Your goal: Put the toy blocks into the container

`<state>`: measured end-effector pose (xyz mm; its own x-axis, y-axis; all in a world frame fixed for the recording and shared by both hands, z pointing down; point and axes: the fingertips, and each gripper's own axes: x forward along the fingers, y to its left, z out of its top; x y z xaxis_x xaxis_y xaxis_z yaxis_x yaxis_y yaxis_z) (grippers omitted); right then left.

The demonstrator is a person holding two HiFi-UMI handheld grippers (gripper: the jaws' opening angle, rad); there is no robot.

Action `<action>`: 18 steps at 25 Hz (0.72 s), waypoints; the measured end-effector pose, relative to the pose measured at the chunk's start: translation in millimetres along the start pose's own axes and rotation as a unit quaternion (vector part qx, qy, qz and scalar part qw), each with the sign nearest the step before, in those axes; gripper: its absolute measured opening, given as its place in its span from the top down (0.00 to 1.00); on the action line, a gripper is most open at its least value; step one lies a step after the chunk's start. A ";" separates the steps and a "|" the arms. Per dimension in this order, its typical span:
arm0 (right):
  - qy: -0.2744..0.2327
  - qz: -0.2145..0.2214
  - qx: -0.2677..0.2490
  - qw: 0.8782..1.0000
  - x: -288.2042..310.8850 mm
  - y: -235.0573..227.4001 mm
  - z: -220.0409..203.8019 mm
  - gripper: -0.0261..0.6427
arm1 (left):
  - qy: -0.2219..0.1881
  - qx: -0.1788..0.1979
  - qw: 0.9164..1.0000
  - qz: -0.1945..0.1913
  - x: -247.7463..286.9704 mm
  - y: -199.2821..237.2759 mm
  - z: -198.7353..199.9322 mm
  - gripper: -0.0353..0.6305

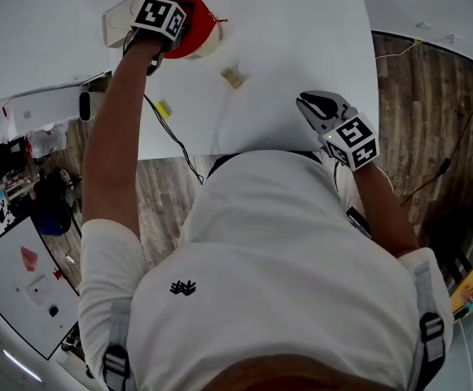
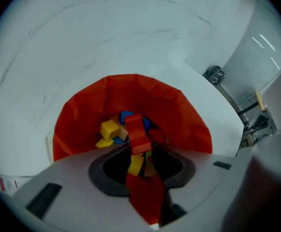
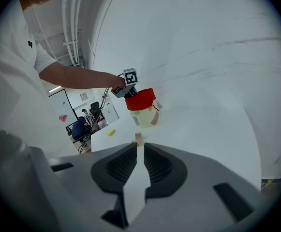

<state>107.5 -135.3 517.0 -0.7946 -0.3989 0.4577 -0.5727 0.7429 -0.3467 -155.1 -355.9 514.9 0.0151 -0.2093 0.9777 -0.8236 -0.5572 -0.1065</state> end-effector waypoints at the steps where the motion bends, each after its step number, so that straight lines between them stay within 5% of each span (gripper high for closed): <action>1: -0.001 -0.001 0.001 1.000 -0.1 -0.5 0.3 0.89 | 0.003 0.004 1.000 0.001 0.9 -0.5 -0.1 0.74; 10: 0.000 -0.006 -0.001 1.000 -0.2 5.4 0.1 0.89 | -0.014 0.010 1.000 -0.006 -3.4 -4.1 0.7 0.70; 18: 0.003 0.001 -0.018 1.000 4.7 20.9 3.2 0.89 | -0.070 0.008 0.997 -0.010 -27.6 -4.6 -0.2 0.70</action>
<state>91.1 -123.3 509.3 -0.7941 -0.3945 0.4623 -0.5640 0.7619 -0.3185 -151.8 -347.4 488.4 0.1106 -0.3079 0.9450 -0.8137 -0.5740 -0.0918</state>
